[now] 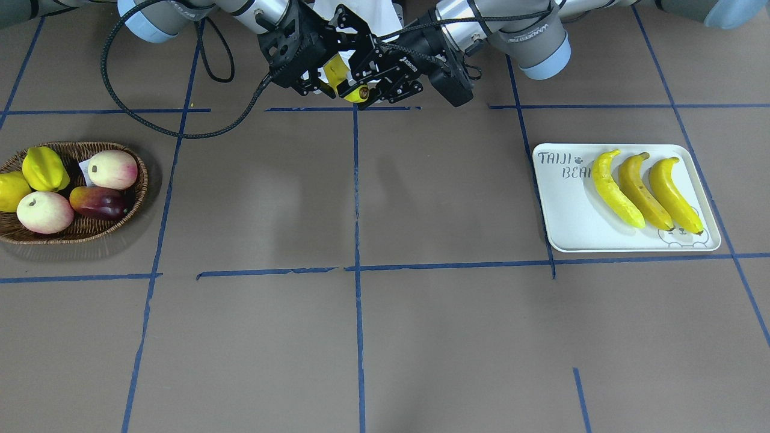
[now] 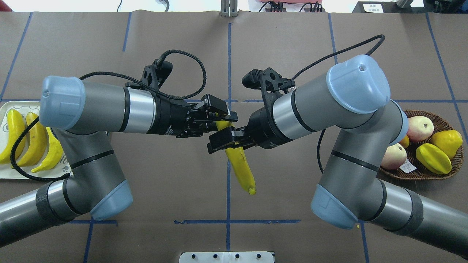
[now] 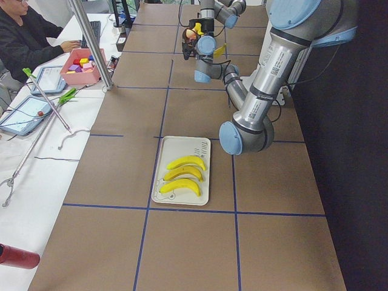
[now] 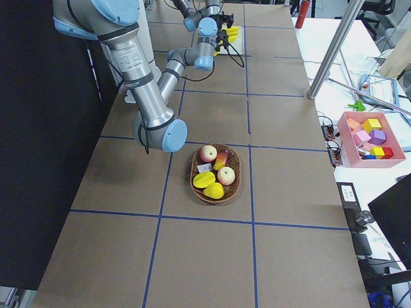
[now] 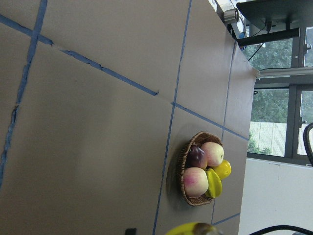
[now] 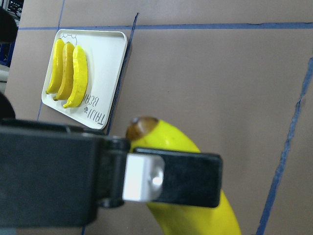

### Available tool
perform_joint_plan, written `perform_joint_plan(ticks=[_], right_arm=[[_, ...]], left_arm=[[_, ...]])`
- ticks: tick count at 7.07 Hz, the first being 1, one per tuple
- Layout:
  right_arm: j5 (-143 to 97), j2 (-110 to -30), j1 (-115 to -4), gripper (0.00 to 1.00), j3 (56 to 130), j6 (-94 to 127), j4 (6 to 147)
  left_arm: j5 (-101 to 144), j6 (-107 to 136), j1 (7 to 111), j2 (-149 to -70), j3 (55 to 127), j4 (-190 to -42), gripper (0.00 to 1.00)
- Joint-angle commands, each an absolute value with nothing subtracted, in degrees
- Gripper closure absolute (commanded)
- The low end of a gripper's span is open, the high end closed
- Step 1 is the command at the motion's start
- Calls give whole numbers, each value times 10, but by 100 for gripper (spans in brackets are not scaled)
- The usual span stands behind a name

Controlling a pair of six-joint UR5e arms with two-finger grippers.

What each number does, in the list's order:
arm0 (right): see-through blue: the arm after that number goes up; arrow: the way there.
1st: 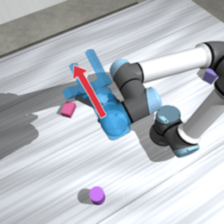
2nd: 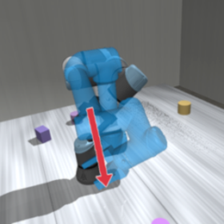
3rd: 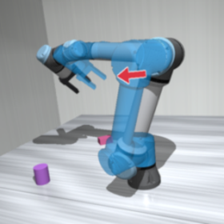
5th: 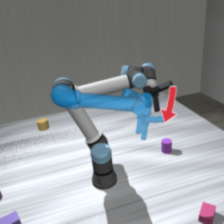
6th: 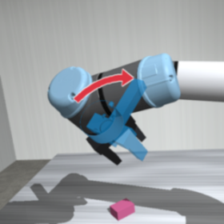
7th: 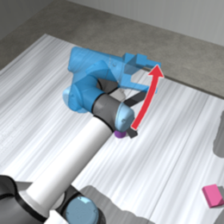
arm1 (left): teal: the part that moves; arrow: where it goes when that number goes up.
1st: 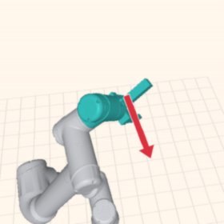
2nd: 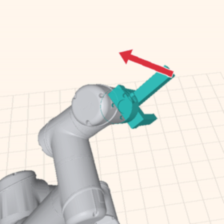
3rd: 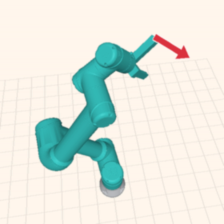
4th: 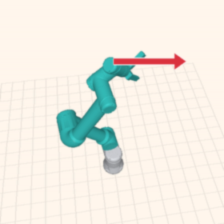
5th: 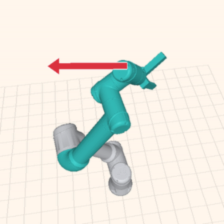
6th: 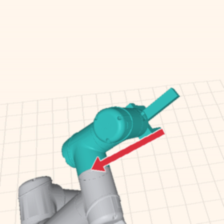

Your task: Transfer all bananas from basket to plate

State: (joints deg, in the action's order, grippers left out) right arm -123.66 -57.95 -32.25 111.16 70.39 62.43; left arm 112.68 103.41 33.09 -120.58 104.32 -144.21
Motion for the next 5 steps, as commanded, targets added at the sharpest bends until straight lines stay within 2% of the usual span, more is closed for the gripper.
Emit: perform_joint_plan(ticks=[1,5], right_arm=[[-1237,-581,-325,0,1119,710,624],[-1241,-612,-329,0,1168,710,631]], left_arm=[[1127,1038,336,-1206,1043,-1440,100],[1127,1056,346,-1205,1042,-1436,100]])
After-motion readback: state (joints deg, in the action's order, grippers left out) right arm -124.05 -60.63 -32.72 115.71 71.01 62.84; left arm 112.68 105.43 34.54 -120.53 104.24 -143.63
